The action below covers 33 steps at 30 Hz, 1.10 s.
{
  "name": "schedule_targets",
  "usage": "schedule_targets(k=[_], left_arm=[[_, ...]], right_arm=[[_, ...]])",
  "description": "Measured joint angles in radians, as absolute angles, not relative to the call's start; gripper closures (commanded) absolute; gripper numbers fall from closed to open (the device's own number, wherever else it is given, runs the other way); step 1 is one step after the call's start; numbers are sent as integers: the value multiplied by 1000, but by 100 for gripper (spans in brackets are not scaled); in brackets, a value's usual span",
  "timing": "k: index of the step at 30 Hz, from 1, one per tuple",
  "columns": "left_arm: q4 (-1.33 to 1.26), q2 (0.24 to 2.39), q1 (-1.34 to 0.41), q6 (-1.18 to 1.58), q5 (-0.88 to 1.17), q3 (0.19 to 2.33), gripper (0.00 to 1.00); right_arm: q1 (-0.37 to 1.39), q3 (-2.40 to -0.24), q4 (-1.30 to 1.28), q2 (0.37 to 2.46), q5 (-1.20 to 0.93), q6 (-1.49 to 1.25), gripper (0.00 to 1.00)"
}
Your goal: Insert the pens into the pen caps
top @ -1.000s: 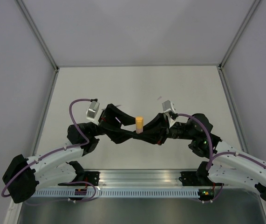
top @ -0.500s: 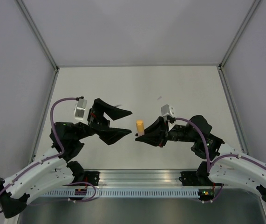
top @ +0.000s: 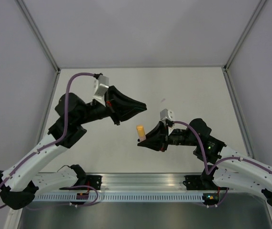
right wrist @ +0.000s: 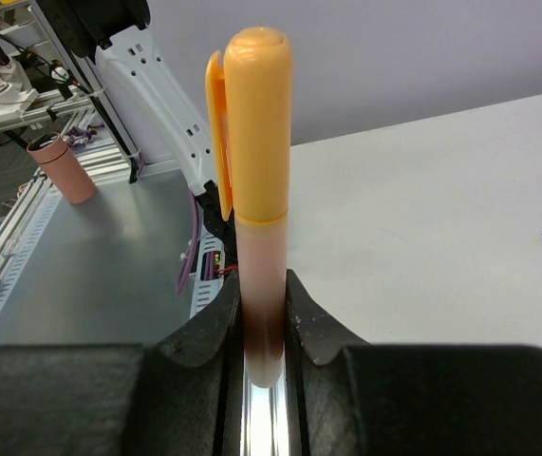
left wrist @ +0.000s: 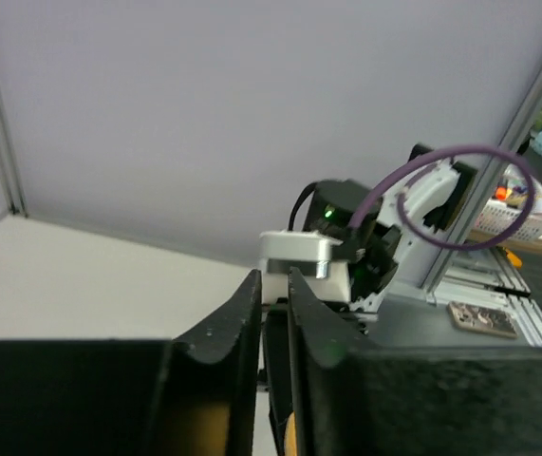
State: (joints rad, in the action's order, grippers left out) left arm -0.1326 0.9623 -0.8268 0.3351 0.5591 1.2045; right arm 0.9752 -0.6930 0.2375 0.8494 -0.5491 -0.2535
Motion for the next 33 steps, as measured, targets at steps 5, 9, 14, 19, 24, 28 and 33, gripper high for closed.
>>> schedule_targets(k=[5,9,14,19,24,28,33], left_arm=[[-50,1061,-827,329,559,1198,98],[-41,1076,-827,327,577,1123,87],[-64,1048,-827,307,588,1047,34],[-91,979,-820,307,575,1010,29],[-117,935,-821,318,579,1026,28],[-129,931,-826,335,582,1048,27],[-132,919,-826,346,593,1053,28]], right_arm=[[975,-693,237,849,-548,-253,100],[975,-693,237,849,-542,-253,100],[975,-693,237,849,-541,-253,100],[980,-693,241,841,-574,-250,100],[979,-693,244,839,-612,-249,100],[976,-692,232,841,-614,-250,100],[976,-690,231,841,-616,-255,100]])
